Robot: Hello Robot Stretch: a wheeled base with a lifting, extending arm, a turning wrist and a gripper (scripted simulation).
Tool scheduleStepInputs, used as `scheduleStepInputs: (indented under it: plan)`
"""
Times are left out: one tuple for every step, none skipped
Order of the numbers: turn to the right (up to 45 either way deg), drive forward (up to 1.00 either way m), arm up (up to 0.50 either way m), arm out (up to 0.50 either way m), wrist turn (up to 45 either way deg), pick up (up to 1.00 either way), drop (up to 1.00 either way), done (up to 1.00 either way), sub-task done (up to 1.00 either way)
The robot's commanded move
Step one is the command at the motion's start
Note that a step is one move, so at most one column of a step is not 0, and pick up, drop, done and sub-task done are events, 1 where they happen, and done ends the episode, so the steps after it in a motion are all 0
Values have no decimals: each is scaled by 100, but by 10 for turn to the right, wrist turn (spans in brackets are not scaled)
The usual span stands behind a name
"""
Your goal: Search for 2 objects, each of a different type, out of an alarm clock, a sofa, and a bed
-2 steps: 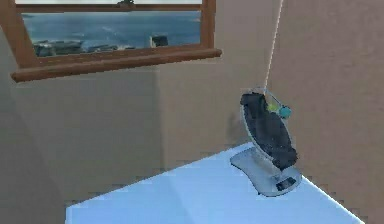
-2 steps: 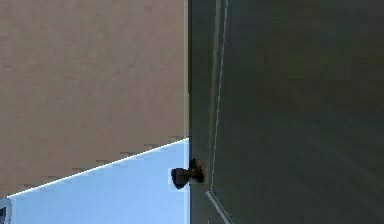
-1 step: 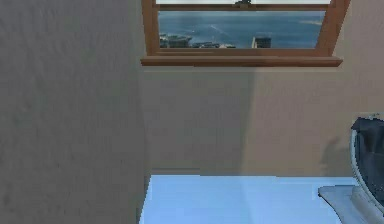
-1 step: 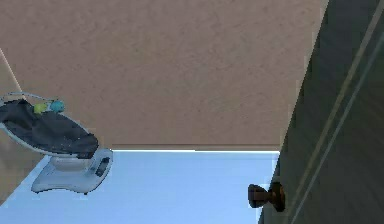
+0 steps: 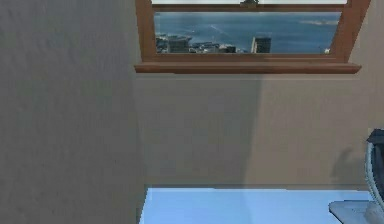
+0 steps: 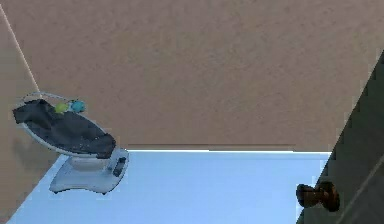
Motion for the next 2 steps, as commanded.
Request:
scheduleStepInputs:
  plan:
    - [450,0,0,0,0,0,0,0,0]
    - [180,0,0,0,0,0,0,0,0]
